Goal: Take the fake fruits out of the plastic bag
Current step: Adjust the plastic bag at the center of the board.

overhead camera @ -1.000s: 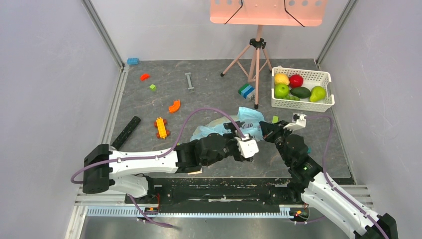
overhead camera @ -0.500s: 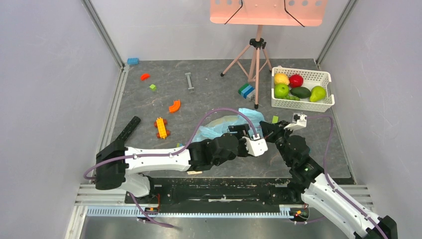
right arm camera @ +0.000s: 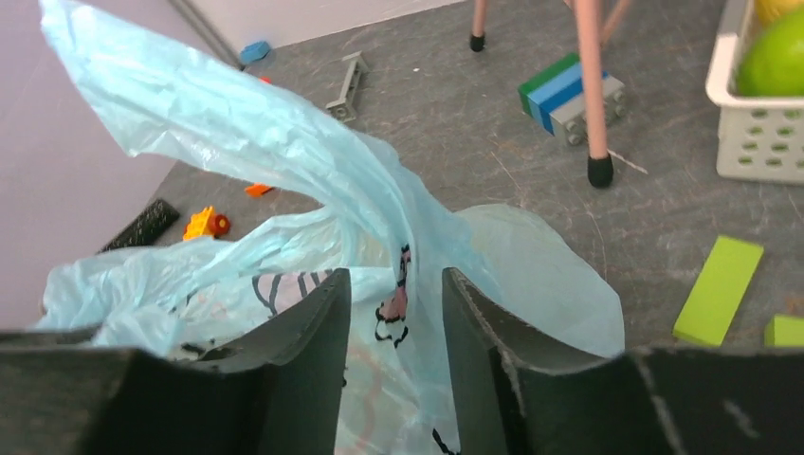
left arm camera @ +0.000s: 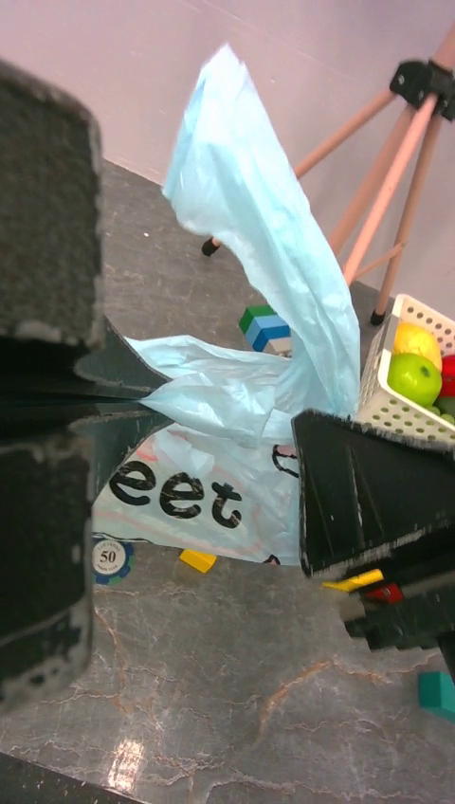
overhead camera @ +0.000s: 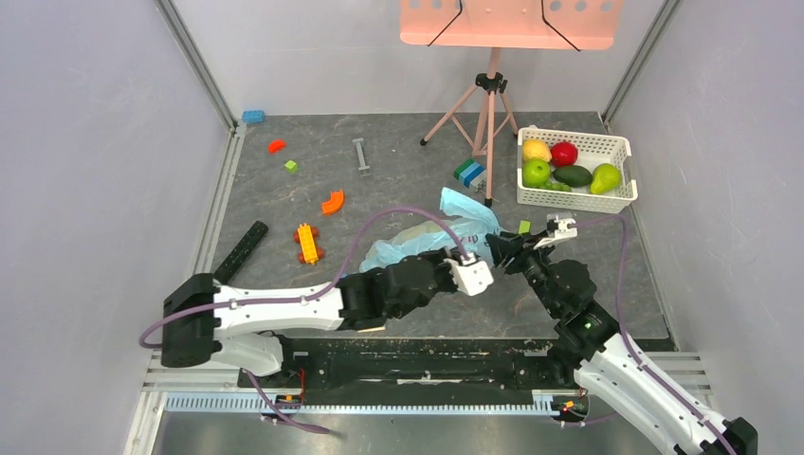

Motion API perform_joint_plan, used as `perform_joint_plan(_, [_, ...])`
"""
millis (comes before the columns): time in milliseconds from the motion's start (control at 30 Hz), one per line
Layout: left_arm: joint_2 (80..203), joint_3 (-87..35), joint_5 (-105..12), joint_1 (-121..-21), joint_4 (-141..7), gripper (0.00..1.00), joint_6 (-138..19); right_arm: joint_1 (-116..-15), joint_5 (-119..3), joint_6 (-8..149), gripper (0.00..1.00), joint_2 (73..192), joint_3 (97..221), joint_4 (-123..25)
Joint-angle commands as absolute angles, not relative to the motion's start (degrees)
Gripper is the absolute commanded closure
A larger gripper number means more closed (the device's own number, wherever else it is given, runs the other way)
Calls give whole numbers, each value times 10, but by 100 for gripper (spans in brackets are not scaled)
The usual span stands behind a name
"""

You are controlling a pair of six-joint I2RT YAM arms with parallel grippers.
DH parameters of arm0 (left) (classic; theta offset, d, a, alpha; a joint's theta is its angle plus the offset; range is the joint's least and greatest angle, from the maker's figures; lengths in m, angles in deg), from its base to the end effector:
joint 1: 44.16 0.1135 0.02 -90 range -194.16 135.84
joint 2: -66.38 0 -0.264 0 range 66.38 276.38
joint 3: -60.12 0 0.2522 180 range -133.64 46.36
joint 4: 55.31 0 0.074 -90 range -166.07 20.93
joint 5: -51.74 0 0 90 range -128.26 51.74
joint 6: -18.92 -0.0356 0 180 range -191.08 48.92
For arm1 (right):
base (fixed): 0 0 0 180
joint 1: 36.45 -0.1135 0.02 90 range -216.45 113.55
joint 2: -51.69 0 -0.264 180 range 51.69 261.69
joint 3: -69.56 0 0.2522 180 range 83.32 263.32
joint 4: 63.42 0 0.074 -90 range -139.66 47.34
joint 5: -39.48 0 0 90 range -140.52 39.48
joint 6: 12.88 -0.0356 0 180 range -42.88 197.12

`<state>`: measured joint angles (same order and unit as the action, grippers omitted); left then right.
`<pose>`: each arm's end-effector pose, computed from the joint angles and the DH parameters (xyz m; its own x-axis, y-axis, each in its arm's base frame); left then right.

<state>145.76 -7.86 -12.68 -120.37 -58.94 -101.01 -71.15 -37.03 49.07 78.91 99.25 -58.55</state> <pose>0.0915 -0.3081 0.2956 0.3339 0.5276 -0.7811 0.7039 0.4116 0.5789 0.1245 0.0761 0.2406 -0.2006 0.4173 -0.8864 -0.3032 0.8339 0.4612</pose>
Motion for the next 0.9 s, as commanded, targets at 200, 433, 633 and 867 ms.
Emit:
perform_joint_plan(200, [1282,73,-164,-1191,-393,98,-953,-713,-565,802,36,747,1073,-593])
perform_joint_plan(433, [1232,140,-218,-1181,-333,98,-930,-713,-705,979,28,836,1169,-528])
perform_joint_plan(633, [1214,158,-222,-1176,-319,98,-924,-712,-715,1053,27,915,1232,-528])
perform_joint_plan(867, [1208,164,-222,-1167,-306,98,-921,-712,-758,1088,39,964,1266,-535])
